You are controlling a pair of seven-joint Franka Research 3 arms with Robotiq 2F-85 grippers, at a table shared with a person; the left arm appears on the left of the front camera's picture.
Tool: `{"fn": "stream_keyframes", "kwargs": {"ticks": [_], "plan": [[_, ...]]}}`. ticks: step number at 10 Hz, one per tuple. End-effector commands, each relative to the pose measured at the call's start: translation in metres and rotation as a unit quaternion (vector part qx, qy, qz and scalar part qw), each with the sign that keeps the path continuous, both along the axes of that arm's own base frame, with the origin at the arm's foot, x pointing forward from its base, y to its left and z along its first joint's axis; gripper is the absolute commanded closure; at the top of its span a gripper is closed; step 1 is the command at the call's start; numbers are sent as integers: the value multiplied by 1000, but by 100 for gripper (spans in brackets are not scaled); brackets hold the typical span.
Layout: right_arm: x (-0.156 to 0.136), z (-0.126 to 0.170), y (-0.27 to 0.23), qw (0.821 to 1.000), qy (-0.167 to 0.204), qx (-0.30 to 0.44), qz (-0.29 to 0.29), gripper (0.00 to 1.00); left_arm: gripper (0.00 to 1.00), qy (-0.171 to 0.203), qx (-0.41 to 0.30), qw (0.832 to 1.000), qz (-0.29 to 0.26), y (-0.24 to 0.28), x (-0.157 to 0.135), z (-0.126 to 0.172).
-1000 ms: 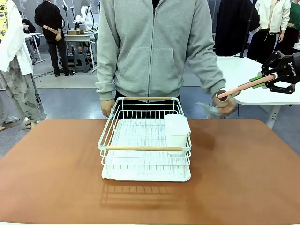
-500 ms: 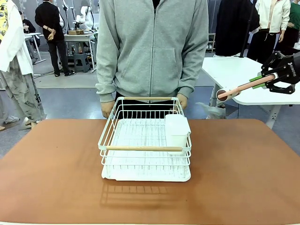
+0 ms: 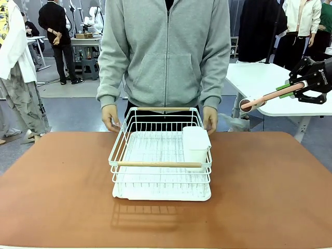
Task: Clean the table.
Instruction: Clean the table with the Lint Roller when the human lifts the Dish drying rack.
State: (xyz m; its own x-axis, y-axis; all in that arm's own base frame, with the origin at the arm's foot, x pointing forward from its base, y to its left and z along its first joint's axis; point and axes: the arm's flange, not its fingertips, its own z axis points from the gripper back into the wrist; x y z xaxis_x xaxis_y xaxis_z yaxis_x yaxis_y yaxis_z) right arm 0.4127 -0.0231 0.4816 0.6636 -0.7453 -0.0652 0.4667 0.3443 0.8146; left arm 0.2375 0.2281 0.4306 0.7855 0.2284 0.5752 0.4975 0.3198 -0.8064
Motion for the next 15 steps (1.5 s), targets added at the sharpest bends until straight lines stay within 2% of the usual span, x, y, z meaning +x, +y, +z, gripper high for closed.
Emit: {"fn": "stream_keyframes", "kwargs": {"ticks": [1,15], "plan": [[0,1,2,1000,-1,-3,3,99,0,-3,-3,1000,-1,1,-3,1],[0,1,2,1000,-1,-3,3,99,0,-3,-3,1000,-1,1,-3,1]]}}
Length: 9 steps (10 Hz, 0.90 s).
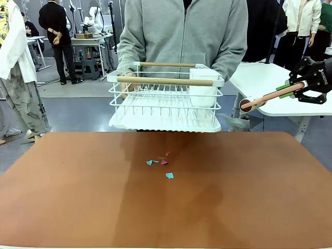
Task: Clean the table.
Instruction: Clean the table with the Lint Roller when the human lifts the Dish drying rack.
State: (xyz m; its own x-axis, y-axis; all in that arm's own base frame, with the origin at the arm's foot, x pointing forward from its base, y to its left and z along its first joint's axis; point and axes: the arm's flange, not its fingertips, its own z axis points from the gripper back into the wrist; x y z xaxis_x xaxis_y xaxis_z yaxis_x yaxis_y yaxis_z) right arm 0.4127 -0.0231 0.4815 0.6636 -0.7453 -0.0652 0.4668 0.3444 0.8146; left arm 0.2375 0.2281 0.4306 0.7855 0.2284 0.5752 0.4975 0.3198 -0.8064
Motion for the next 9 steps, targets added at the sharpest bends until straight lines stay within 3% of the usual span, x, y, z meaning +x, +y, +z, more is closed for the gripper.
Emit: {"fn": "stream_keyframes", "kwargs": {"ticks": [1,9], "plan": [[0,1,2,1000,-1,-3,3,99,0,-3,-3,1000,-1,1,-3,1],[0,1,2,1000,-1,-3,3,99,0,-3,-3,1000,-1,1,-3,1]]}}
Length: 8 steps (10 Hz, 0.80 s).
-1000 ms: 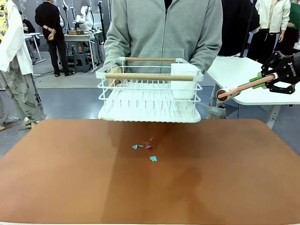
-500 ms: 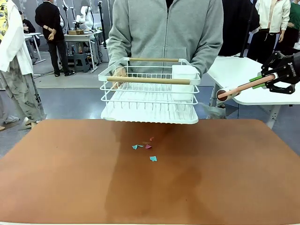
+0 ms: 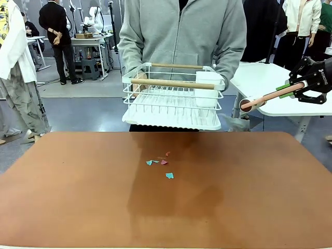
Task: Clean the table.
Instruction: Clean the table with the Lint Roller when the human lifts the Dish drying rack.
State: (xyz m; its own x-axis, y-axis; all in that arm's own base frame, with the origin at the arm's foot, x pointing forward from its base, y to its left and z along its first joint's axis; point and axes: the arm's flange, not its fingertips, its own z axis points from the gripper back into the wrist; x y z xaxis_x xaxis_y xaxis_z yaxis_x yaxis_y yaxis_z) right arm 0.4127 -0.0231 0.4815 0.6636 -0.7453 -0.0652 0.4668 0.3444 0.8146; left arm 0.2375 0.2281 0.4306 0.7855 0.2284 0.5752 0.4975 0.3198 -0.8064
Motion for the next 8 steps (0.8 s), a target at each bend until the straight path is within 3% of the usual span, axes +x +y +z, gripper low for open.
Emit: {"fn": "stream_keyframes", "kwargs": {"ticks": [1,4,5,8], "plan": [[0,1,2,1000,-1,-3,3,99,0,-3,-3,1000,-1,1,-3,1],[0,1,2,1000,-1,-3,3,99,0,-3,-3,1000,-1,1,-3,1],[0,0,0,1000,0,0,0,79,0,-3,-3,1000,-1,1,-3,1],[10,45,2,989,2,-101,105,79,0,-3,-3,1000,-1,1,-3,1]]}}
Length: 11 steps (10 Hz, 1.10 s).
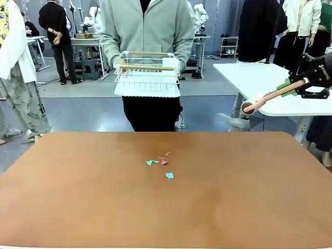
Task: Clean the table.
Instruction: Clean the table with the Lint Roller when the human lifts the Dish drying rack.
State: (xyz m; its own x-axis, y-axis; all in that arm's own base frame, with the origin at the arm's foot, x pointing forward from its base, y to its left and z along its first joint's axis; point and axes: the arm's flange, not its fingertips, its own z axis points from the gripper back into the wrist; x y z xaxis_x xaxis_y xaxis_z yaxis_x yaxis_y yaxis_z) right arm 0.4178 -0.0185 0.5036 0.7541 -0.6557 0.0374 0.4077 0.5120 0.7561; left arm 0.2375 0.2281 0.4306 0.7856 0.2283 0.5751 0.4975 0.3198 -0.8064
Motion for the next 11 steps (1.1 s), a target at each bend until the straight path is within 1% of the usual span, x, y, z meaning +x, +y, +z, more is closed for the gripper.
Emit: {"fn": "stream_keyframes", "kwargs": {"ticks": [1,2,3,4,6,7,8,9,10,11], "plan": [[17,33,4,991,26,-79,102,79,0,-3,-3,1000,-1,1,-3,1],[30,34,15,976,50,-102,186,79,0,-3,-3,1000,-1,1,-3,1],[49,24,32,956,58,-123,261,79,0,-3,-3,1000,-1,1,-3,1],[59,16,40,948,50,-142,281,79,0,-3,-3,1000,-1,1,-3,1],[87,-11,53,930,68,-139,335,79,0,-3,-3,1000,-1,1,-3,1],[95,-24,55,922,71,-136,355,79,0,-3,-3,1000,-1,1,-3,1],[104,-37,57,923,68,-122,359,79,0,-3,-3,1000,-1,1,-3,1],[104,-38,58,931,53,-104,345,79,0,-3,-3,1000,-1,1,-3,1],[92,-30,53,940,27,-117,321,79,0,-3,-3,1000,-1,1,-3,1],[103,-48,60,926,72,-126,348,79,0,-3,-3,1000,-1,1,-3,1]]}}
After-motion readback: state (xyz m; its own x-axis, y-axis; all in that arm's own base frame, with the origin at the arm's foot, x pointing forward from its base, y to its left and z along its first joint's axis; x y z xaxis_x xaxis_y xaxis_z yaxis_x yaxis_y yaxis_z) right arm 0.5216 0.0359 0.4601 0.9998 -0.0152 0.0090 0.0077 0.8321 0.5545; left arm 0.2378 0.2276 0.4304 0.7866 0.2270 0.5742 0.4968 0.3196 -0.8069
